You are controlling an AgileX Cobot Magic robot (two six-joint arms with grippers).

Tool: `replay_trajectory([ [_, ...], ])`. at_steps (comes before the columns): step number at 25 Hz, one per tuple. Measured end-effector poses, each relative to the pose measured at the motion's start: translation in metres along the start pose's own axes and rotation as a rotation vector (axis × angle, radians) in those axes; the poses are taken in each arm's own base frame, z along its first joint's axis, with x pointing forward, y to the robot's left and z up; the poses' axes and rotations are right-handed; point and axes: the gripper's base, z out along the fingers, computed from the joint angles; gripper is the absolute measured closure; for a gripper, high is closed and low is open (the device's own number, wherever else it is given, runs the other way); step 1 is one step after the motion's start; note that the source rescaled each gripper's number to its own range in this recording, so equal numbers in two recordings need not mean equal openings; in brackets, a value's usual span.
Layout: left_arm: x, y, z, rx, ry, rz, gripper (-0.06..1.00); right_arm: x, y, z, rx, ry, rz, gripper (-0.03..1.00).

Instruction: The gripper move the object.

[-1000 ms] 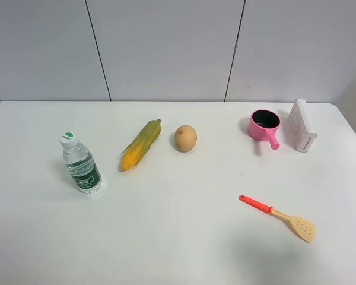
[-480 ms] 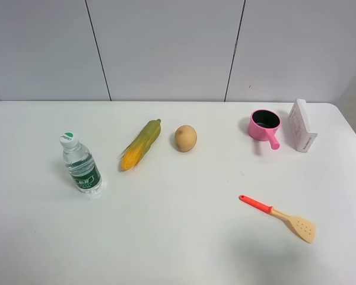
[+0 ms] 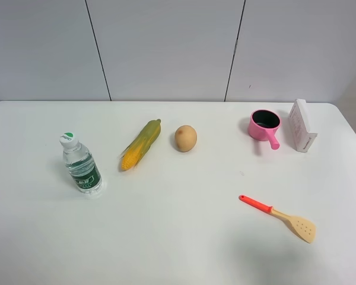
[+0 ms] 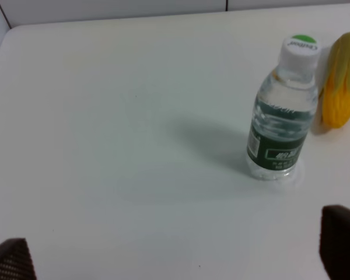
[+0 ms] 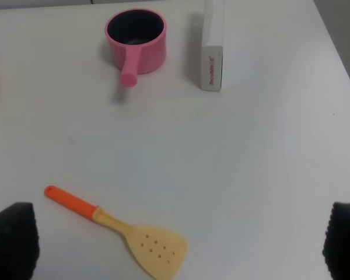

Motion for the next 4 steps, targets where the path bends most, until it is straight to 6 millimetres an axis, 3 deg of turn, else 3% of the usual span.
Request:
replay_trajectory([
  [4, 0.0, 0.0, 0.0, 0.0, 0.0, 0.0, -0.06, 0.0, 0.0, 0.0, 0.0, 0.0, 0.0, -0.01],
])
